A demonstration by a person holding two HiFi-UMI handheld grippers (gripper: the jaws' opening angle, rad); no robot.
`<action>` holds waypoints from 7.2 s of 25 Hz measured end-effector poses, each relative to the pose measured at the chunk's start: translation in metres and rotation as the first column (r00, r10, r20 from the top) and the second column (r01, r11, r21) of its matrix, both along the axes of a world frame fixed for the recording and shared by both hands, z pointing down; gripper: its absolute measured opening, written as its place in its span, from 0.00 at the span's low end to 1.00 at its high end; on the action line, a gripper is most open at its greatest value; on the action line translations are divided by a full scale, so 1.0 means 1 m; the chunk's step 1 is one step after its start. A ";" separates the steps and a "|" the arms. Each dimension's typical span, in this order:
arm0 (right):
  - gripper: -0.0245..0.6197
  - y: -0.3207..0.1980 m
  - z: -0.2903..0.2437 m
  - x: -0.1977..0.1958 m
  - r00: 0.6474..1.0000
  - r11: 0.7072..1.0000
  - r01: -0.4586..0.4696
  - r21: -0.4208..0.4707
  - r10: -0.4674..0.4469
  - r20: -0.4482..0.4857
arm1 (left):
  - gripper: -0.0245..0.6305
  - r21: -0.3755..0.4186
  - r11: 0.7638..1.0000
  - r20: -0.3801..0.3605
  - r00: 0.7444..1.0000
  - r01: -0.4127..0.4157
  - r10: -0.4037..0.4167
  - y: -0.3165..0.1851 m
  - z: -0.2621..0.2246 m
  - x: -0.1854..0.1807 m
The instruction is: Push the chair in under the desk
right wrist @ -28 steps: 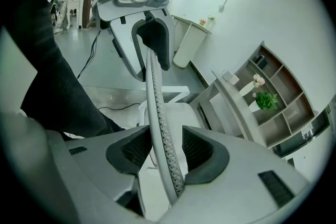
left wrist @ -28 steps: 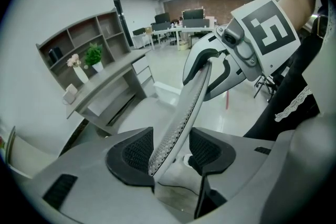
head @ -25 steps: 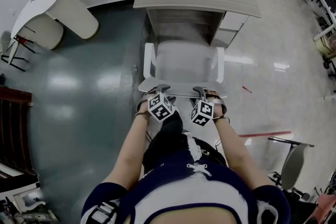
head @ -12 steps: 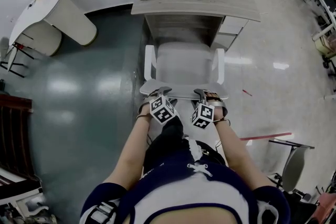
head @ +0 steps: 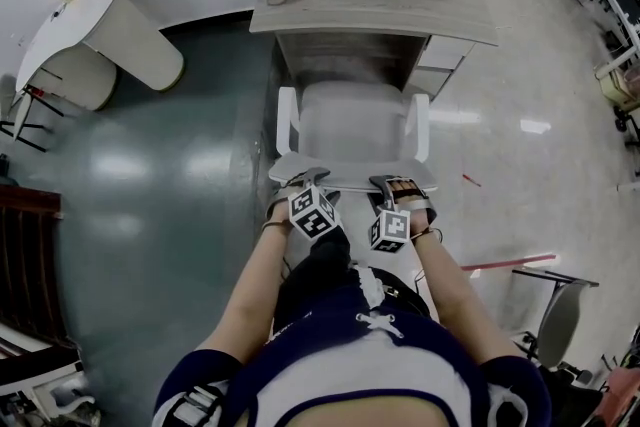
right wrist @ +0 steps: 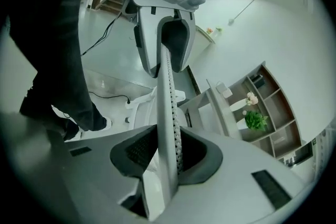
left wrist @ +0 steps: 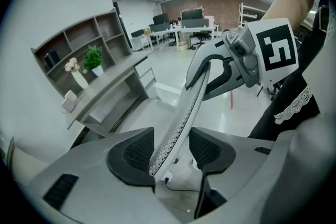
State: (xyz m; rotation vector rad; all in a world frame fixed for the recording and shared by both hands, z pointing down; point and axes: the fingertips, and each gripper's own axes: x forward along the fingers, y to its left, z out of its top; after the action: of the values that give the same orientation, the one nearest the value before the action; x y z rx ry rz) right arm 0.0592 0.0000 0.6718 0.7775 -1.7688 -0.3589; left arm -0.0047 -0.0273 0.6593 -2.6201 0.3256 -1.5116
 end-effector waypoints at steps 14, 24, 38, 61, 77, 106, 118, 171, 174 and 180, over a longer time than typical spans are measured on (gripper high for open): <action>0.17 -0.013 0.003 0.002 0.999 0.998 0.020 -0.064 -0.017 0.042 | 0.37 0.017 1.000 -0.005 1.000 -0.016 0.016 -0.014 -0.002 0.005; 0.15 -0.035 0.007 0.005 0.999 0.990 0.002 -0.140 0.004 0.046 | 0.37 0.014 0.999 -0.008 0.999 -0.032 0.032 -0.036 0.000 0.008; 0.14 -0.064 0.014 0.007 0.999 0.988 -0.021 -0.153 0.028 0.046 | 0.37 0.028 0.998 -0.024 0.998 -0.058 0.059 -0.066 0.000 0.012; 0.11 -0.111 0.016 0.018 0.999 0.987 -0.054 -0.154 0.053 -0.013 | 0.36 0.057 0.995 -0.044 0.995 -0.086 0.089 -0.111 -0.005 0.021; 0.11 -0.134 0.018 0.027 0.999 0.985 -0.048 -0.163 0.044 -0.028 | 0.36 0.065 0.995 -0.049 0.995 -0.079 0.083 -0.133 -0.007 0.029; 0.10 -0.204 0.019 0.048 0.998 0.985 -0.033 -0.167 0.024 -0.056 | 0.36 0.067 0.996 -0.049 0.997 -0.062 0.066 -0.199 -0.009 0.049; 0.09 -0.231 0.021 0.056 0.997 0.985 -0.034 -0.169 0.022 -0.068 | 0.36 0.078 0.995 -0.053 0.997 -0.056 0.060 -0.225 -0.010 0.056; 0.06 -0.324 0.024 0.107 0.990 0.991 -0.009 -0.136 -0.010 -0.137 | 0.35 0.075 0.996 -0.053 0.998 -0.041 0.045 -0.312 -0.013 0.101; 0.06 -0.332 0.025 0.112 0.990 0.990 -0.013 -0.141 -0.007 -0.141 | 0.35 0.077 0.996 -0.053 0.998 -0.039 0.043 -0.320 -0.014 0.106; 0.06 -0.344 0.024 0.117 0.991 0.987 -0.016 -0.160 -0.006 -0.136 | 0.34 0.057 0.998 -0.046 0.998 -0.041 0.044 -0.332 -0.015 0.112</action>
State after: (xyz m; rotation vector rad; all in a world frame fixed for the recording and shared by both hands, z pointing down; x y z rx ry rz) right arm 0.1765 -0.3442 0.6961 0.6277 -1.6446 -0.2561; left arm 0.1073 -0.3590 0.6447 -2.6057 0.3093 -1.4084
